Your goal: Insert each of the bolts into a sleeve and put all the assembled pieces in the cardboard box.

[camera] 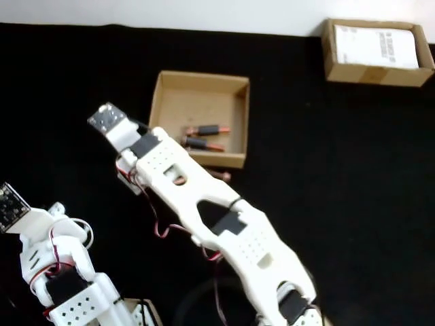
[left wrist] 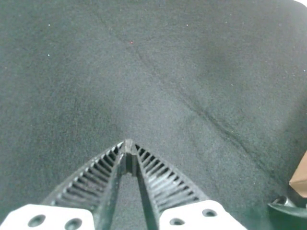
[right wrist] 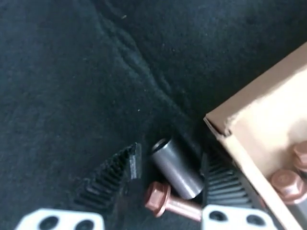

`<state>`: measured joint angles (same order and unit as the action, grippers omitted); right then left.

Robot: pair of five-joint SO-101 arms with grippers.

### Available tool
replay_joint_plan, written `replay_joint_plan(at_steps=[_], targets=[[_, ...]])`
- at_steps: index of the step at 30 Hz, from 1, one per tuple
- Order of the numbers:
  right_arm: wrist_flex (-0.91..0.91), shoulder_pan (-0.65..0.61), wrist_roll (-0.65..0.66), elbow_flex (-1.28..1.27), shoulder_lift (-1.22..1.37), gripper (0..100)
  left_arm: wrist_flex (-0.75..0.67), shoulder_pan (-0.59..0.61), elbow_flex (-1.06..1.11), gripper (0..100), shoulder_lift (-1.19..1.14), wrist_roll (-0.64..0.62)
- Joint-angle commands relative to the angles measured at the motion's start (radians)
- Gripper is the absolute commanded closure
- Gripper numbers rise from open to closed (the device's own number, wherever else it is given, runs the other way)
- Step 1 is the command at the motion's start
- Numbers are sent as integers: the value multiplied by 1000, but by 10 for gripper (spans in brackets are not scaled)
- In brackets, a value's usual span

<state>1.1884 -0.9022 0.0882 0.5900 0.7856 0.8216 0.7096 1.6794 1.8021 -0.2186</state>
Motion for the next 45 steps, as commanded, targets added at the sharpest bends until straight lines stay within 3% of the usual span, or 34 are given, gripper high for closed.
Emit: replay_joint_plan(at_steps=[1, 5, 21, 26, 33, 37, 45], targets=[[5, 22, 12, 59, 7, 865, 0, -8, 16, 987, 7, -3], [-4, 21, 20, 67, 21, 979, 0, -8, 16, 987, 7, -3], [15, 39, 12, 124, 93, 991, 3, -12, 16, 987, 7, -3], [183, 58, 11, 389, 93, 991, 3, -13, 16, 987, 7, -3], [579, 77, 9, 860, 94, 991, 3, -16, 16, 987, -4, -21], [579, 145, -103, 1063, 64, 992, 46, -45, 16, 987, -4, -114], [581, 266, -169, 911, -282, 992, 149, -122, 16, 987, -4, -92]])
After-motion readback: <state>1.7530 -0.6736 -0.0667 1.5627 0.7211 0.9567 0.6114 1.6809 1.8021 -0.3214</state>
